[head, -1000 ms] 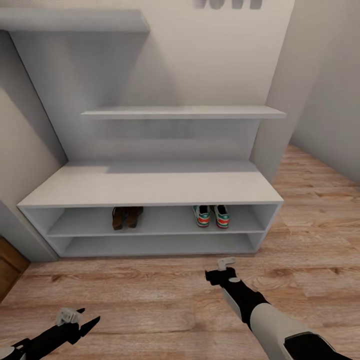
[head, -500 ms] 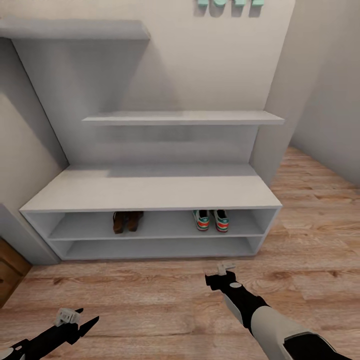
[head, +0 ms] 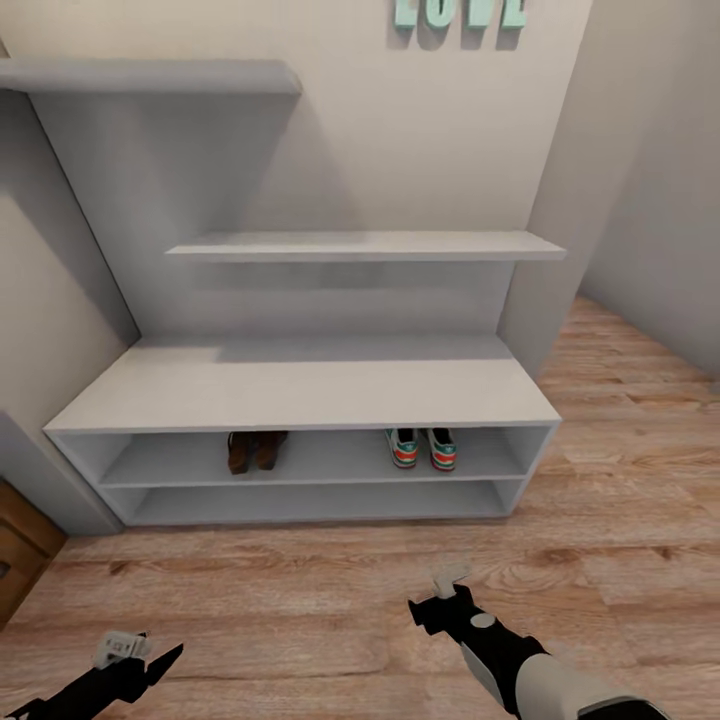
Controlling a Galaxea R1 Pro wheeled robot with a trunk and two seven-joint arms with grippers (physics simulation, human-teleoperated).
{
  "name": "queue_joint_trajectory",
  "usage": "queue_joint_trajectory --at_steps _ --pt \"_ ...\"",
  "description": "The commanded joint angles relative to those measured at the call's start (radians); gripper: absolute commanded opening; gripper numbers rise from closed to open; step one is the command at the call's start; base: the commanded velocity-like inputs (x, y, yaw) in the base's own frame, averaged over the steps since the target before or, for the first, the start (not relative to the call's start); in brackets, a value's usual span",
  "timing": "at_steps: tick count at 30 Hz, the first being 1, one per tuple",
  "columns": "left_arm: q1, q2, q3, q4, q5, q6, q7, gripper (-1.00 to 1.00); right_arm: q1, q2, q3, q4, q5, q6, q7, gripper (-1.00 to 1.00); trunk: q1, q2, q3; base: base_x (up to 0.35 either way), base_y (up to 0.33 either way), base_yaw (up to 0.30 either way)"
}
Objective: Pick up the two gym shoes and the two sandals from the corridor floor and place them onto the hallstand (shoe rack) in the corridor, making sure they are on the rack and not on the floor. Arrange them so the two gym shoes are next to each other and the two sandals are next to each other.
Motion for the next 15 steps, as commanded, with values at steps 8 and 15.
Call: queue_joint_trajectory --at_steps 8,15 --pt "0.021 -0.002 0.004 0.002 0.003 -0.002 0.058 1.00 0.126 -0.091 -0.002 0.005 0.023 -0.225 0.006 1.00 -0.031 0.056 0.024 0.000 0.000 0.000" --pt "0.034 -0.002 0.004 0.003 0.004 -0.003 0.110 1.00 0.227 -0.135 -0.002 0.007 0.025 -0.400 0.060 1.00 -0.058 0.105 0.046 0.000 0.000 0.000"
